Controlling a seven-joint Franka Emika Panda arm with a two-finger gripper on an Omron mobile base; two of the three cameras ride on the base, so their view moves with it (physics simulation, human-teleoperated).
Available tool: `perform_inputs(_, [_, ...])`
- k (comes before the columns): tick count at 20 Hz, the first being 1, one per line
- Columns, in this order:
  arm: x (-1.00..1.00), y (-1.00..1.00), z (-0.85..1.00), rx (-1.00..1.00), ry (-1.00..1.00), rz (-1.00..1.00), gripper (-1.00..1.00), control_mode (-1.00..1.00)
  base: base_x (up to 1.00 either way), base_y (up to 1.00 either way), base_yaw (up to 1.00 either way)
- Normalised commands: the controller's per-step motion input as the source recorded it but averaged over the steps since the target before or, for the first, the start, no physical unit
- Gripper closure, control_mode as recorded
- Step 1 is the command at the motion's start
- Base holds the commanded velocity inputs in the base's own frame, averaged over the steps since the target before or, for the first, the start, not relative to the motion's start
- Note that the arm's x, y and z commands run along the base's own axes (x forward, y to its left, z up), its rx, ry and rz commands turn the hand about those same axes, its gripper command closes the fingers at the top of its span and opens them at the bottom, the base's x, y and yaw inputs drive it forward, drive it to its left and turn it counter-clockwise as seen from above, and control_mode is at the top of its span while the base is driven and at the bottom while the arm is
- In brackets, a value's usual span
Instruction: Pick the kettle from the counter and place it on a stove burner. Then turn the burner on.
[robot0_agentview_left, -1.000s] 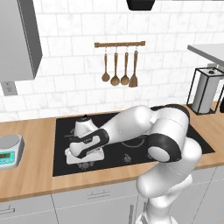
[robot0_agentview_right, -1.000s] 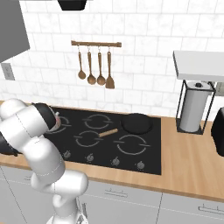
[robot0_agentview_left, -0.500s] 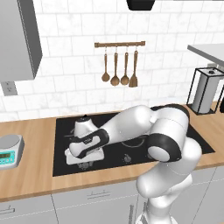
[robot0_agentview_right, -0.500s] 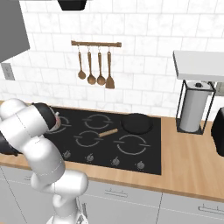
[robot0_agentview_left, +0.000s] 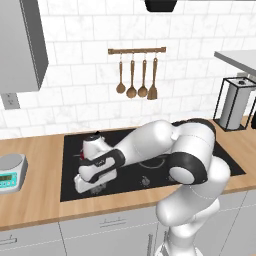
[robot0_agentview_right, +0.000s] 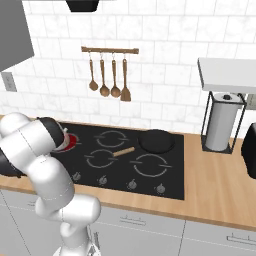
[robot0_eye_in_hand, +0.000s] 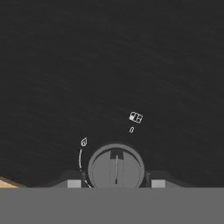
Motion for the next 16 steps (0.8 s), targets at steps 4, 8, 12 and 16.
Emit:
perform_inputs(4, [-0.08,0.00,-0.06,0.01,-0.06,0.38,1.00,-1.00,0.00,0.00,0.00])
perform_inputs(8, [-0.06,0.00,-0.04,0.02,-0.06,0.39,1.00,-1.00,0.00,0.00,0.00])
perform_inputs(12, [-0.04,0.00,-0.04,0.02,-0.06,0.38,1.00,-1.00,0.00,0.00,0.00])
perform_inputs(16, [-0.01,0.00,-0.05,0.02,-0.05,0.38,1.00,-1.00,0.00,0.00,0.00])
